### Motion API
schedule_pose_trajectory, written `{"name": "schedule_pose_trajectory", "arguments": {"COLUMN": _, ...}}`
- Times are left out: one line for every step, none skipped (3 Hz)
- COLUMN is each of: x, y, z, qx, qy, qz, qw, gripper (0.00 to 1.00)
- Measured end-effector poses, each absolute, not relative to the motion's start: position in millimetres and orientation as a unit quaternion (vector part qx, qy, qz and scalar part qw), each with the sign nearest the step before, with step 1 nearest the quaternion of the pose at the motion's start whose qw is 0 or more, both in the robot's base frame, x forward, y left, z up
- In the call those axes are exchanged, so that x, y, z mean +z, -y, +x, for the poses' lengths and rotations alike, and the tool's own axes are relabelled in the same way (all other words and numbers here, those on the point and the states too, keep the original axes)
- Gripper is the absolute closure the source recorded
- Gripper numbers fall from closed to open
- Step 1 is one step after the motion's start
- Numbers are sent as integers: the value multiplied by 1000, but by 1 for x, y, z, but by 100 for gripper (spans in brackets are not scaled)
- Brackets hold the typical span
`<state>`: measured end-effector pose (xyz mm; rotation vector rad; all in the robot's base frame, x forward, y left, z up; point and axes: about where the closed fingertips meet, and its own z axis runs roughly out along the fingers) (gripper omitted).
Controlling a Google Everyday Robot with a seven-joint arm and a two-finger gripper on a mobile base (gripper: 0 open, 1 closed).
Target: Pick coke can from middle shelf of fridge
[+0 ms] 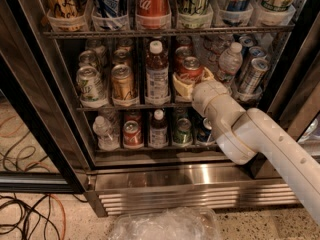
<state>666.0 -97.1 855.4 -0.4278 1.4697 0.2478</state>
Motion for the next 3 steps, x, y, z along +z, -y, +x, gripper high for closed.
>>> {"name": "schedule_pose_trajectory", "arguments": {"x": 867, "y": 96, "z": 662, "qx": 109, "qy": -656, "qz": -200, "qw": 719, "gripper": 100}}
{"name": "schedule_pose_trajectory", "arguments": {"x": 879, "y": 94, "z": 656, "qx": 109, "qy": -647, "qz": -209, "qw": 725, "gripper": 100}}
{"name": "schedule_pose_trajectory", "arguments": {"x": 892, "y": 91, "z": 649, "qx": 111, "qy": -635, "qz": -217, "qw": 733, "gripper": 100}}
